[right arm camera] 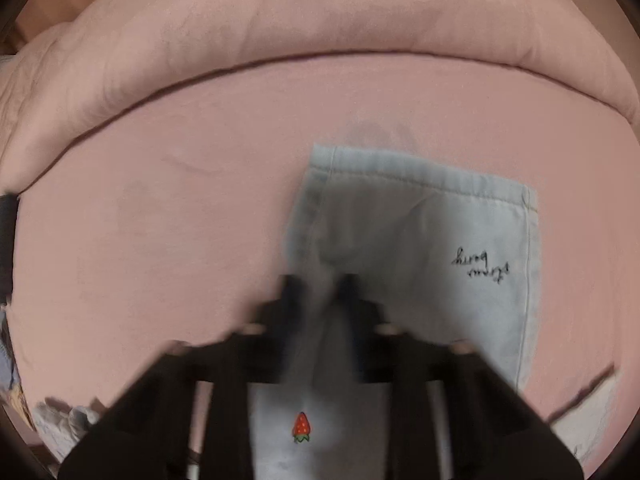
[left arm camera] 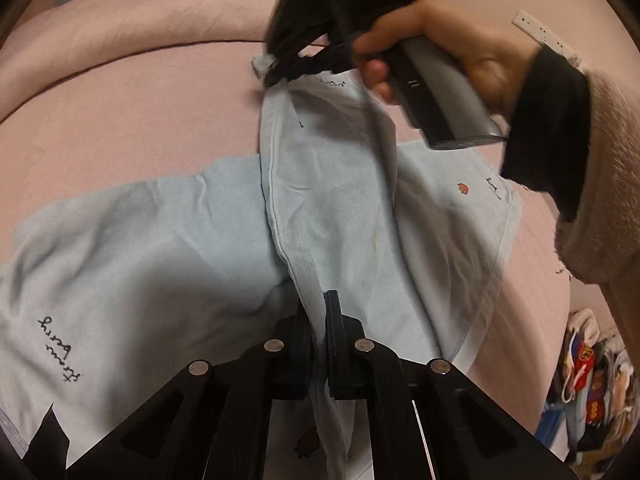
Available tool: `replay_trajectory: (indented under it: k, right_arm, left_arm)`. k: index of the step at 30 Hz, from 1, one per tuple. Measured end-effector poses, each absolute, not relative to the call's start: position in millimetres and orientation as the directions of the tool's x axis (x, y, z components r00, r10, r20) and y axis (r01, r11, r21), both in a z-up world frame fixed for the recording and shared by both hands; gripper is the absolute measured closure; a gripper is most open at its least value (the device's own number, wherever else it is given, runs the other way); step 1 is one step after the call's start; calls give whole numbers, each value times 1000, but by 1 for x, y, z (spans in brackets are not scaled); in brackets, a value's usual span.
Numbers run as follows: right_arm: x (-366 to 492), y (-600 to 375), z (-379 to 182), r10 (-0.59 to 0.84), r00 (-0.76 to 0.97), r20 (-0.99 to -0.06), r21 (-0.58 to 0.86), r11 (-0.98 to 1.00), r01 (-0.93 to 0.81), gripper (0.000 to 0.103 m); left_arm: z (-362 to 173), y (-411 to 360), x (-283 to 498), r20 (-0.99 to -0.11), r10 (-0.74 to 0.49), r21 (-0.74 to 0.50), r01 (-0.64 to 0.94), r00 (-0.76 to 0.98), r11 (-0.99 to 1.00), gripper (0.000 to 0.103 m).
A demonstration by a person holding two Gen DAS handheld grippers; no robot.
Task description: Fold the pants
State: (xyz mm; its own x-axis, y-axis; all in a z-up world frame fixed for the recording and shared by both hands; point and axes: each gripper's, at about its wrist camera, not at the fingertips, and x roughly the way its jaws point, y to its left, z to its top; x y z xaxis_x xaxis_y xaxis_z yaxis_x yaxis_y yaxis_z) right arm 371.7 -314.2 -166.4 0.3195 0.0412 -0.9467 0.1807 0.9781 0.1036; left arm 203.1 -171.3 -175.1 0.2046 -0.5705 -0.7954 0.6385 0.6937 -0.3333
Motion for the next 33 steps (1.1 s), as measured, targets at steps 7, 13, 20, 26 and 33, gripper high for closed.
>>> replay_trajectory:
  k: [7, 13, 20, 26, 33]
  right_arm:
    - [277, -365, -82, 230, 614, -755, 395, 907, 146, 99]
    - [108, -443, -44, 198, 805, -559, 561, 806, 191, 97]
    - [22, -492, -190, 230, 733, -640, 711, 538, 453, 100]
    - [4, -487, -192, 217, 793, -569, 764, 496, 413, 97]
    - [-12, -483, -161, 157, 823, -545, 755, 520, 401, 97]
  left_arm:
    - [-138, -185, 148, -758, -543, -127, 735, 361, 666, 98]
    - [-145, -203, 93, -762, -466, 98, 792, 449, 602, 98]
    - [-168, -223, 75, -798, -378, 210, 805, 469, 556, 98]
    - [-168, -213, 88, -815, -369, 184, 803, 447, 568, 99]
    - [-156, -209, 76, -808, -404, 188, 837, 429, 513, 100]
